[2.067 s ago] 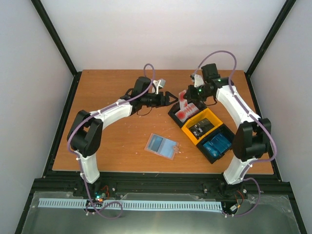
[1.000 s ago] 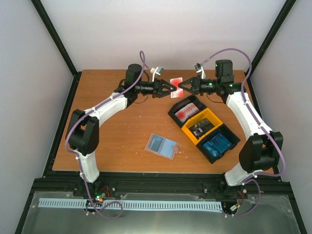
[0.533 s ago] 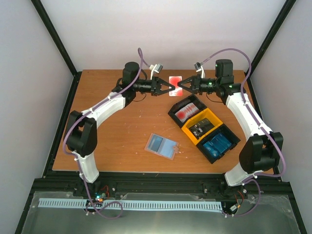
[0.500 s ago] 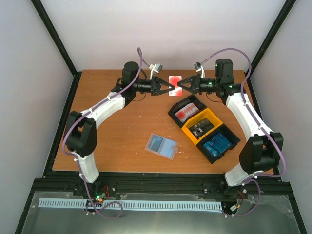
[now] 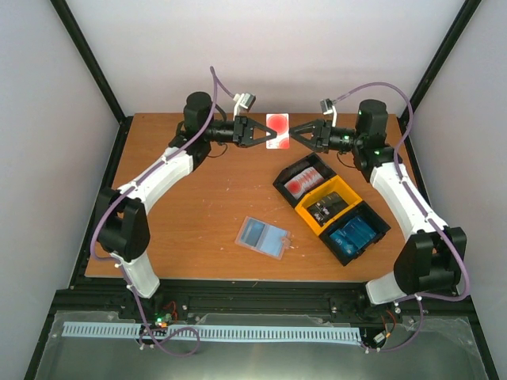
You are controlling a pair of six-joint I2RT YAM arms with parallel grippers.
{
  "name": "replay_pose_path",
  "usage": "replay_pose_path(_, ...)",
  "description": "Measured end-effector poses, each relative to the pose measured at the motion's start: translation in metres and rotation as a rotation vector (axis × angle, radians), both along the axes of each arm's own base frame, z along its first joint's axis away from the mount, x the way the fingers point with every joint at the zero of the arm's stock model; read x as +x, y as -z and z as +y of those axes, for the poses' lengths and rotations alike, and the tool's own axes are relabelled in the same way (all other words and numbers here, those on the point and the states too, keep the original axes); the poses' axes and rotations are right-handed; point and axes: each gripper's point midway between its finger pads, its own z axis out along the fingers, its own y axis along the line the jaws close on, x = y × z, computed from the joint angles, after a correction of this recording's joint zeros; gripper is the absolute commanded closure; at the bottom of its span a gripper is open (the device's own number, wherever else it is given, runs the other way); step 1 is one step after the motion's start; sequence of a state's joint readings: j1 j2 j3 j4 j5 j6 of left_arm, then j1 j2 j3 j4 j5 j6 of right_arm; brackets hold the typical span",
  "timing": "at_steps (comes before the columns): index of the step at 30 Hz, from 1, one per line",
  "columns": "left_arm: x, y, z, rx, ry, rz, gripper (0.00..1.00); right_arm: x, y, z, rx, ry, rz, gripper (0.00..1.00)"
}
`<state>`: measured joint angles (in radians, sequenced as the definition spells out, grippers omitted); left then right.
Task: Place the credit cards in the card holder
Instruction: Pick up the credit card from the storage box.
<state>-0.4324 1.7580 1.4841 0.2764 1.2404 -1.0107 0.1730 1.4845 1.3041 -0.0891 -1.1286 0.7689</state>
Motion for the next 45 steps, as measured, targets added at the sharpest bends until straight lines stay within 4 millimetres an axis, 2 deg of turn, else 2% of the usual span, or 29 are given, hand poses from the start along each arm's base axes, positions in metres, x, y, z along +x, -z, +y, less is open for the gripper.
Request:
replay_pose_path(5,-0.002,-0.014,0.0,-0.021,0.008,0.012,0.99,-0.014,-0.011,0.003,0.038,-0.039,-0.064,0.62)
replay_pose_path(9,-0.003,-0.021,0.001,-0.034,0.012,0.04,1.0,-0.025,-0.015,0.005,0.054,-0.065,-0.1,0.7)
replay_pose_path(14,-0.004,-0.03,0.002,-0.054,0.015,0.054,0.99,-0.029,-0.019,0.005,0.061,-0.075,-0.12,0.79)
replay_pose_path(23,-0.003,-0.037,0.004,-0.074,0.014,0.045,0.99,-0.033,-0.021,0.007,0.068,-0.098,-0.131,0.78)
replay_pose_path(27,-0.004,-0.038,0.005,-0.078,0.017,0.036,0.99,-0.032,-0.021,0.008,0.065,-0.102,-0.121,0.73)
replay_pose_path(33,0.0,-0.039,0.009,-0.08,0.005,0.026,0.99,-0.026,-0.026,0.014,0.048,-0.116,-0.105,0.73)
replay_pose_path(41,0.004,-0.036,0.012,-0.076,-0.008,0.006,0.99,-0.015,-0.027,0.019,0.039,-0.121,-0.065,0.84)
replay_pose_path(45,0.009,-0.031,0.014,-0.064,-0.028,0.014,0.99,-0.005,-0.026,0.025,0.014,-0.112,-0.037,0.84)
